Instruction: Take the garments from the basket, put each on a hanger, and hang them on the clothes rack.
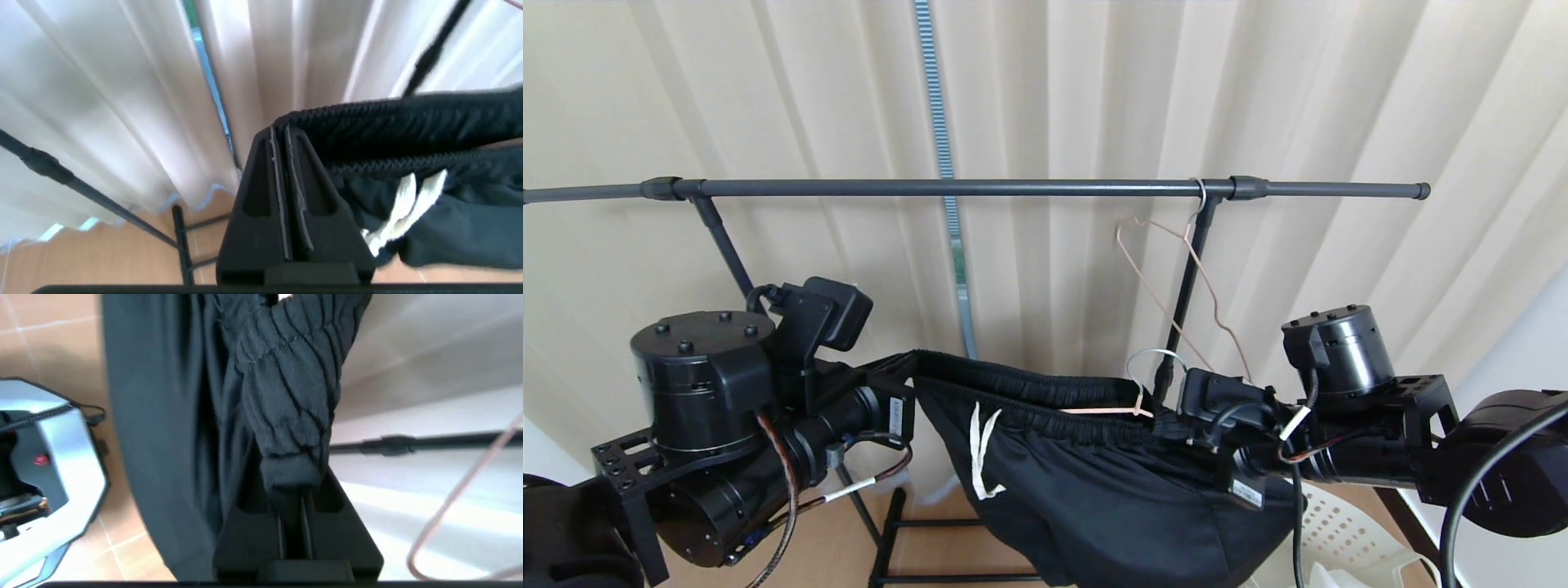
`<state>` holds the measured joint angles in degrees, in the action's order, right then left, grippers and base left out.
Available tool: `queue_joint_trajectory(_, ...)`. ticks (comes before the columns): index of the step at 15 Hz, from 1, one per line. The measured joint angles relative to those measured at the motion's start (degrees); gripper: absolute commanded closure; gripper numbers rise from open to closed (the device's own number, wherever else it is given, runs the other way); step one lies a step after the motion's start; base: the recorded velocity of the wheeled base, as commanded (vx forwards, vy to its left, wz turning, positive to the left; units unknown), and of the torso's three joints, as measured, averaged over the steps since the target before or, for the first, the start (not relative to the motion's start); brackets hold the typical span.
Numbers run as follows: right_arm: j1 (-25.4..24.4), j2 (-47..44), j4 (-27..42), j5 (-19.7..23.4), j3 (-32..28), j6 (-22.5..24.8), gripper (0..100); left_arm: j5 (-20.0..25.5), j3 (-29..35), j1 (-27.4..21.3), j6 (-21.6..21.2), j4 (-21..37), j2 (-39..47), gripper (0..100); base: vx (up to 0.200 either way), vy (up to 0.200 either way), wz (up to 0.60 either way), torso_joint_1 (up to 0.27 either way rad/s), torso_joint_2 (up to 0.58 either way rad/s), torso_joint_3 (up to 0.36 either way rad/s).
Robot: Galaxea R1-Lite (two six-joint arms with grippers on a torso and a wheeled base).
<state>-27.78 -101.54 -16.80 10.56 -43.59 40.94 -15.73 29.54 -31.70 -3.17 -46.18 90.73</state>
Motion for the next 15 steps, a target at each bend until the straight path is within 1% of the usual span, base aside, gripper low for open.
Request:
queue_joint_trajectory(1, -0.09, -0.32, -0.09, -0.44, -0.41, -0.16, 100, 0.02, 1.44, -1.35, -0.05, 3.16, -0.94, 100, 0.000, 0.000, 0.00, 0.000, 0.00, 0.000)
queue_joint_trajectory(2, -0.52, -0.61, -0.09, -1.21, -1.16, -1.41, 100, -0.01, 2.79, -2.82, -0.09, 6.25, -1.84, 100, 0.000, 0.000, 0.00, 0.000, 0.00, 0.000)
queue_joint_trajectory(4, -1.35, -0.94, -0.11, -2.00, -2.33, -5.02, 100, -0.01, 4.25, -5.68, -0.09, 9.59, -3.02, 100, 0.000, 0.000, 0.00, 0.000, 0.00, 0.000)
queue_joint_trajectory(5, -2.08, -1.05, -0.13, -2.54, -2.82, -6.84, 100, 0.00, 4.52, -7.06, -0.11, 10.11, -3.36, 100, 0.000, 0.000, 0.00, 0.000, 0.00, 0.000)
queue_joint_trajectory(6, -2.65, -1.11, -0.27, -3.06, -3.18, -7.61, 100, 0.00, 4.56, -8.05, -0.33, 10.28, -3.52, 100, 0.000, 0.000, 0.00, 0.000, 0.00, 0.000)
queue_joint_trajectory(9, -3.77, -1.02, -0.44, -3.41, -3.60, -8.01, 100, 0.02, 4.56, -9.75, -0.79, 10.33, -3.55, 100, 0.000, 0.000, 0.00, 0.000, 0.00, 0.000)
queue_joint_trajectory(11, -4.62, -0.85, -0.74, -3.58, -3.90, -10.34, 100, 0.07, 4.86, -10.84, -0.79, 10.37, -3.28, 100, 0.000, 0.000, 0.00, 0.000, 0.00, 0.000)
queue_joint_trajectory(12, -5.32, -0.78, -1.69, -4.43, -4.04, -12.67, 100, 0.05, 5.16, -11.57, -0.68, 10.74, -3.15, 100, 0.000, 0.000, 0.00, 0.000, 0.00, 0.000)
queue_joint_trajectory(13, -6.28, -0.78, -3.40, -6.40, -4.11, -14.40, 100, 0.07, 5.60, -12.26, -0.50, 11.42, -3.00, 100, 0.000, 0.000, 0.00, 0.000, 0.00, 0.000)
queue_joint_trajectory(14, -7.36, -0.83, -5.12, -7.77, -4.08, -15.35, 100, 0.07, 6.31, -12.81, -0.27, 11.91, -2.86, 100, 0.000, 0.000, 0.00, 0.000, 0.00, 0.000)
queue_joint_trajectory(15, -8.16, -0.87, -6.11, -8.13, -3.93, -15.96, 100, 0.07, 6.84, -13.26, 0.22, 12.04, -2.73, 100, 0.000, 0.000, 0.00, 0.000, 0.00, 0.000)
